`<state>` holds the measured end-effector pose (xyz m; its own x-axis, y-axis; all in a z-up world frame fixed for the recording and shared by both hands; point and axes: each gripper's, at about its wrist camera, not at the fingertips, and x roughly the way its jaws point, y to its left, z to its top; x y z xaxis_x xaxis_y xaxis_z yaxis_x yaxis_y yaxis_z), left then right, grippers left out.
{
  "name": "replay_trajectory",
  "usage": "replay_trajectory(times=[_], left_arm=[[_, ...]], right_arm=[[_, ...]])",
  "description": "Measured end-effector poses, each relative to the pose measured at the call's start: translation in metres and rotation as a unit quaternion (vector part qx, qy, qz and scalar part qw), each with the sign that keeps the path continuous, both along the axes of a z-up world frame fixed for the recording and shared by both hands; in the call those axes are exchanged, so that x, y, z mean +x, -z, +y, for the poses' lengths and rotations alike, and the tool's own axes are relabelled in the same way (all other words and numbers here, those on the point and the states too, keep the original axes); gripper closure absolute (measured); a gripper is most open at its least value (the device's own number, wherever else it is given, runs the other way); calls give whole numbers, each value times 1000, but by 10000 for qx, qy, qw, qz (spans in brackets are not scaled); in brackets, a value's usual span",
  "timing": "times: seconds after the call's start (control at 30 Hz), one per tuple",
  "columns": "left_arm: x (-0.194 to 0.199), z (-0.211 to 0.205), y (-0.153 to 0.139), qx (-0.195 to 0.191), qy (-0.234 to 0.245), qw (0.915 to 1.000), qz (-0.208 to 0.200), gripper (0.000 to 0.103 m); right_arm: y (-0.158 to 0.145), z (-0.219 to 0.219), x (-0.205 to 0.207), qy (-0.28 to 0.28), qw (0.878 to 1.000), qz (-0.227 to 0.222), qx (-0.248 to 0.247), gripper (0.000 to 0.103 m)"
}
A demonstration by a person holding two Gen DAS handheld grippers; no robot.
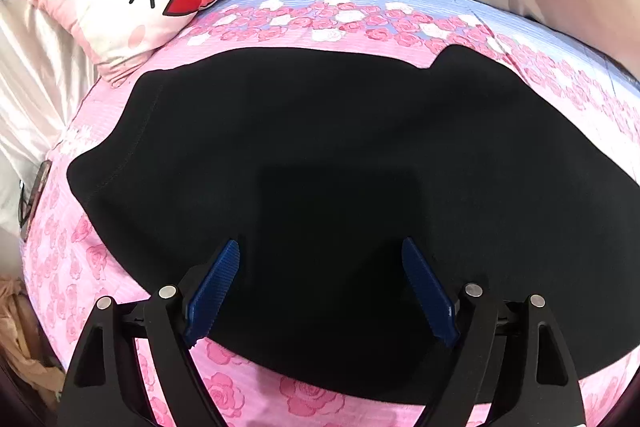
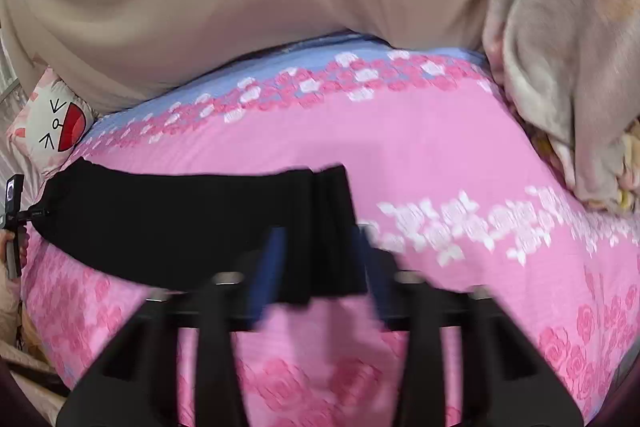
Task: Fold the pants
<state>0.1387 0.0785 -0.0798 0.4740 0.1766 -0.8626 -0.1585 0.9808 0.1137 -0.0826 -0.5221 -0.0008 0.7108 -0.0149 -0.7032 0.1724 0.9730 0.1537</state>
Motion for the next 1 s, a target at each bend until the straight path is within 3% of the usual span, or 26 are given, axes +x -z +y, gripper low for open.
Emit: replay_trajectory(times=[0.1, 0.13, 0.2, 0.23, 0.27, 0.3, 0.33, 0.47, 0.53, 0.57, 0.6, 0.63, 0.7, 0.8, 0.87, 1.0], left_arm=[[1, 0, 0, -95, -70, 9999, -32, 22], [0, 1, 0, -119, -65, 9999, -39, 22], [2, 2, -1, -94, -55, 9999, -43, 22], [3, 3, -1, -69, -52, 10000, -47, 22], [4, 4, -3, -14, -65, 10000, -53, 22], [5, 6, -5, 42, -82, 9999, -77, 22], [5, 8, -8, 74, -91, 9999, -112, 22], [13, 22, -20, 117, -160, 9992, -348, 19], [23, 26, -16, 162, -201, 9990, -361, 17], [28, 28, -12, 169, -187, 9991, -331, 17], [33, 29, -4, 205, -215, 9993, -209, 17], [37, 32, 2, 203, -264, 9994, -94, 17], [34, 37, 3, -2, -304, 9993, -207, 17], [32, 42, -3, -38, -265, 9993, -260, 17], [36, 46, -8, 109, -199, 9992, -343, 17], [46, 61, -2, 1139, -234, 9930, -193, 17]], right_arm=[[10, 14, 37, -199, 9992, 216, -275, 29], [23, 17, 54, -284, 9981, 443, -312, 38], [43, 27, 76, -407, 9948, 848, -392, 48], [49, 29, 82, -419, 9929, 984, -517, 65], [53, 35, 83, -436, 9913, 1043, -673, 72], [48, 41, 84, -438, 9901, 1013, -872, 89], [38, 43, 81, -401, 9896, 937, -1018, 96], [-2, 21, 64, 5, 9943, 361, -998, 96], [23, 5, 66, 223, 9911, 813, -1032, 94], [50, -2, 69, 210, 9881, 1293, -812, 92], [48, -2, 60, 268, 9925, 866, -820, 86], [44, -3, 57, 352, 9928, 864, -747, 66], [25, -4, 46, 925, 9886, 786, -893, 61], [-17, 14, 28, 1146, 9895, 24, -885, 59], [-40, 46, 36, 686, 9949, -272, -684, 59], [-49, 156, 93, -772, 9963, -203, -317, 59]])
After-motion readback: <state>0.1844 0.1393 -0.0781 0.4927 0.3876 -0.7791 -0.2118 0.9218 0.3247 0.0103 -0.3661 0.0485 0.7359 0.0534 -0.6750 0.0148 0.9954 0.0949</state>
